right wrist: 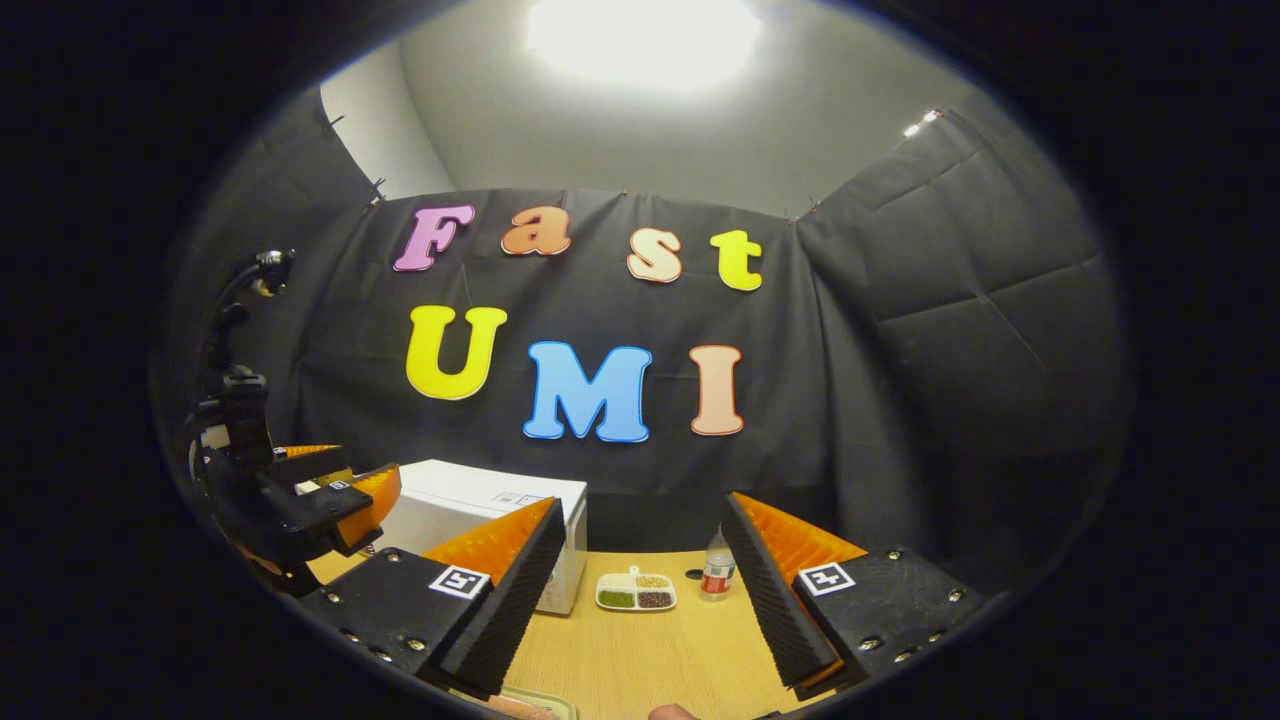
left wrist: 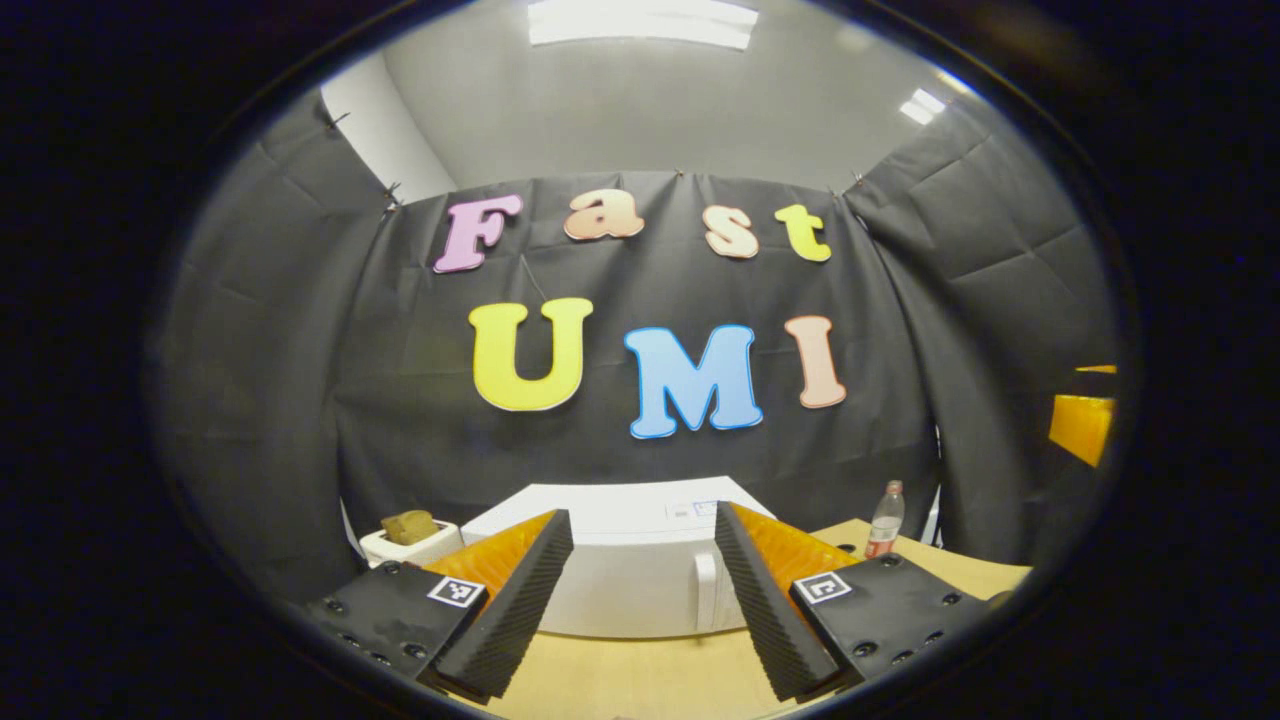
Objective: Open the microwave oven with the left hand, put the food in, and close the microwave oven.
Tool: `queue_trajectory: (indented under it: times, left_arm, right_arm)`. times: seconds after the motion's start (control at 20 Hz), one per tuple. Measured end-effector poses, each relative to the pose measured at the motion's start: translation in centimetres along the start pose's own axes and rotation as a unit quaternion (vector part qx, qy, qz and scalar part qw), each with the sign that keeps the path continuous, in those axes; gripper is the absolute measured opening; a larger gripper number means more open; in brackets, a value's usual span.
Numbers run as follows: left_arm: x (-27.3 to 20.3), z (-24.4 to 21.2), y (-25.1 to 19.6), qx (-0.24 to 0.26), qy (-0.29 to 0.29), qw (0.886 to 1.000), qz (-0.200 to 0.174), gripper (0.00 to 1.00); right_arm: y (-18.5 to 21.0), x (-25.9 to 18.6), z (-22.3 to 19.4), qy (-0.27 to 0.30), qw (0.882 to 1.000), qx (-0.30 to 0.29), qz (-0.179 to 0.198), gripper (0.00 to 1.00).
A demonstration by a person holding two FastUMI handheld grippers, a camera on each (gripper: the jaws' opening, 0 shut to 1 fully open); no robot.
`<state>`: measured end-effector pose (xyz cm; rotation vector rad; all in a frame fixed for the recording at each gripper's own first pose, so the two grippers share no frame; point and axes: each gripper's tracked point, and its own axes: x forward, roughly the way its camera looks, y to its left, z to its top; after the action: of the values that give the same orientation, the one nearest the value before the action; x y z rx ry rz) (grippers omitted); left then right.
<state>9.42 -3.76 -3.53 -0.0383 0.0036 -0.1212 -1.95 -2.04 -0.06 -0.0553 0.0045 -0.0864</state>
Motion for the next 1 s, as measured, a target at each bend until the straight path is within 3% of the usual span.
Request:
queue_trajectory:
  times: [0.55,1.0]
  left_arm:
    - [8.4,-7.1,-5.1,-0.002,0.03,0.998,-0.061,0.97]
    - [13.6,-15.9,-7.3,-0.003,0.096,0.993,-0.07,0.96]
  right_arm:
    - [-5.0,-2.3,-1.6,0.033,0.994,-0.01,-0.104,0.96]
    - [-5.9,-3.6,-3.3,0.065,0.99,-0.019,-0.127,0.96]
